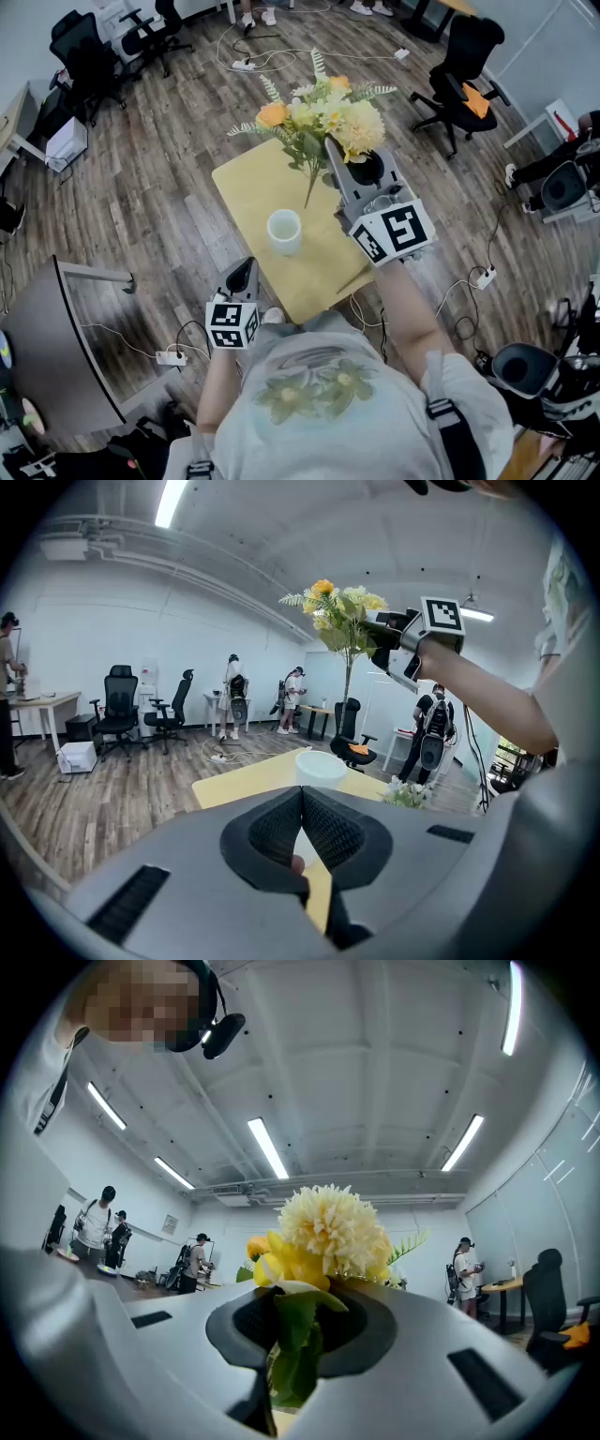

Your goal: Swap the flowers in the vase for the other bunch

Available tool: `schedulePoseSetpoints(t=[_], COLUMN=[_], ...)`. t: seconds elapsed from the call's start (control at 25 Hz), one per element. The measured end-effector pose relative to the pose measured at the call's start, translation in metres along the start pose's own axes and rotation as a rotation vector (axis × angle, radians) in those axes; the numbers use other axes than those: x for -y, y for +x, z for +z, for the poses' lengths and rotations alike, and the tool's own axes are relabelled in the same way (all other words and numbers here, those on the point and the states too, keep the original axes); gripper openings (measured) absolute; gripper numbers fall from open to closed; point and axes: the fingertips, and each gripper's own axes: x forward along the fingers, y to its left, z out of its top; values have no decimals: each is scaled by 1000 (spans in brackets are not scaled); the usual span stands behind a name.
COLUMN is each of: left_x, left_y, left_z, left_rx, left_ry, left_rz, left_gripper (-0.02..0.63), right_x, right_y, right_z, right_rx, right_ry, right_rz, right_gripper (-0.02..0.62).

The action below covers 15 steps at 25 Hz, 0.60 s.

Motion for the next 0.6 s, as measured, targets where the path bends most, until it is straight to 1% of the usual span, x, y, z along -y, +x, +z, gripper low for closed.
schedulePoseSetpoints(t=[0.32,0.6], left_x=[-10,-23], left_y=[-5,-7], left_z=[2,6], left_rx=[2,8], left_ry=[-9,-25], left_rz=[25,55], left_gripper=[15,15], right_x=[-25,-44], right_y=[11,14], right_z=[-10,-31], right_rx=[-17,-37], right_ry=[34,67], right_rz=[66,115], right_gripper=[87,87])
